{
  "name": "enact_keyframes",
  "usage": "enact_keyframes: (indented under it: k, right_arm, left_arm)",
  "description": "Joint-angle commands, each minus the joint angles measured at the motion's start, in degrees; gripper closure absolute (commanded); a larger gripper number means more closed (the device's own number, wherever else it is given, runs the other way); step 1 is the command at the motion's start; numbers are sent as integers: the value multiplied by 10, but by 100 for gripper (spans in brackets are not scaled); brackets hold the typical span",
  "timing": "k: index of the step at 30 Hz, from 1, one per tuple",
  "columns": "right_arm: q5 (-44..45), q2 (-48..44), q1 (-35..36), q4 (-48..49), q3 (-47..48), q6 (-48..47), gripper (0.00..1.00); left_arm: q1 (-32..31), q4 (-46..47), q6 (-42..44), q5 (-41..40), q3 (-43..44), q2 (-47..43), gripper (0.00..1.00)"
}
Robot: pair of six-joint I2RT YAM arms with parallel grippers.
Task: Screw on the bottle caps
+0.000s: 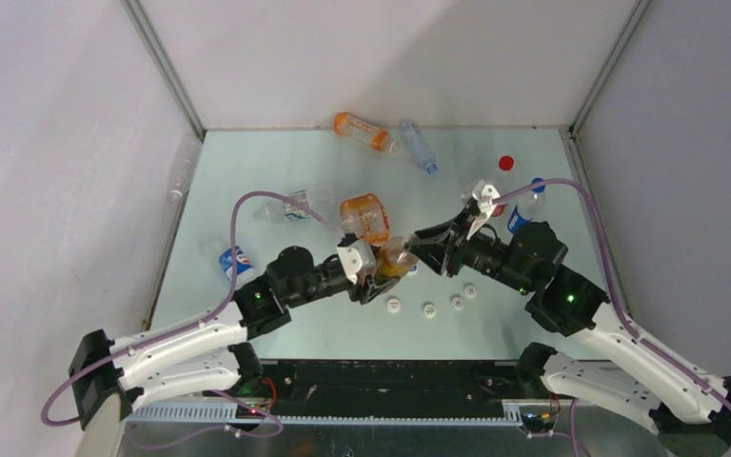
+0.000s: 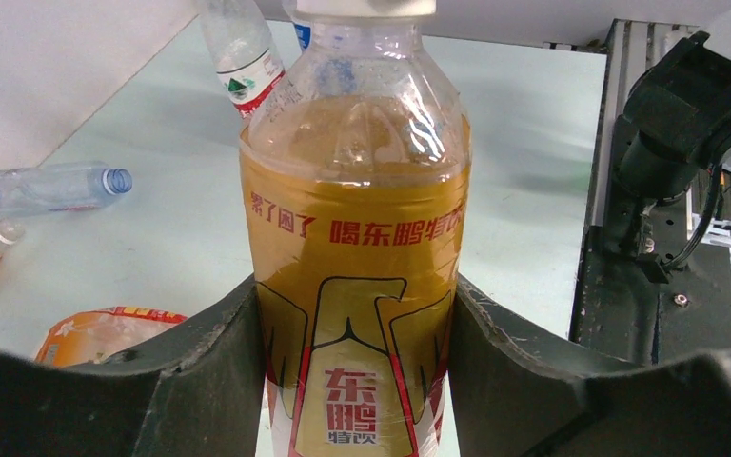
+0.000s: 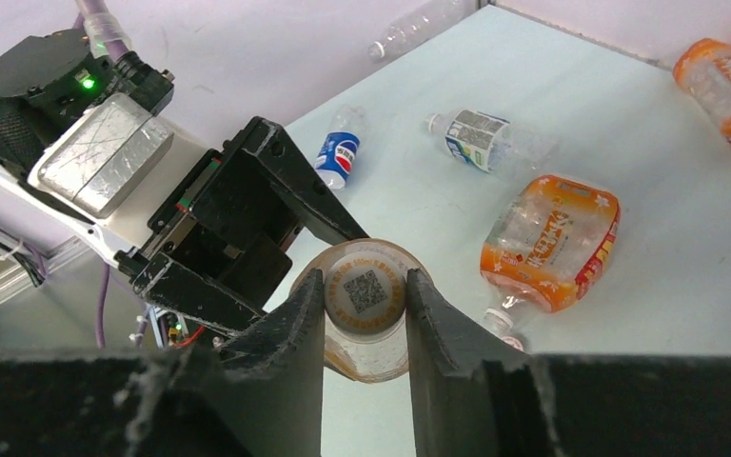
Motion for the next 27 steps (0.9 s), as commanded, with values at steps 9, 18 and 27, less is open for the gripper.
enact_keyframes:
  k: [9, 18, 27]
  right_arm:
    - [195, 36, 53, -35, 9, 133, 100]
    - [302, 19, 114, 57, -31, 129, 75]
    - [249, 12, 109, 112, -47, 57, 40]
  left_arm:
    - [-74, 104, 85, -278, -3, 12, 100]
    - [-128, 201, 88, -402, -35, 51, 100]
    - [-128, 191, 43, -343, -27, 60, 100]
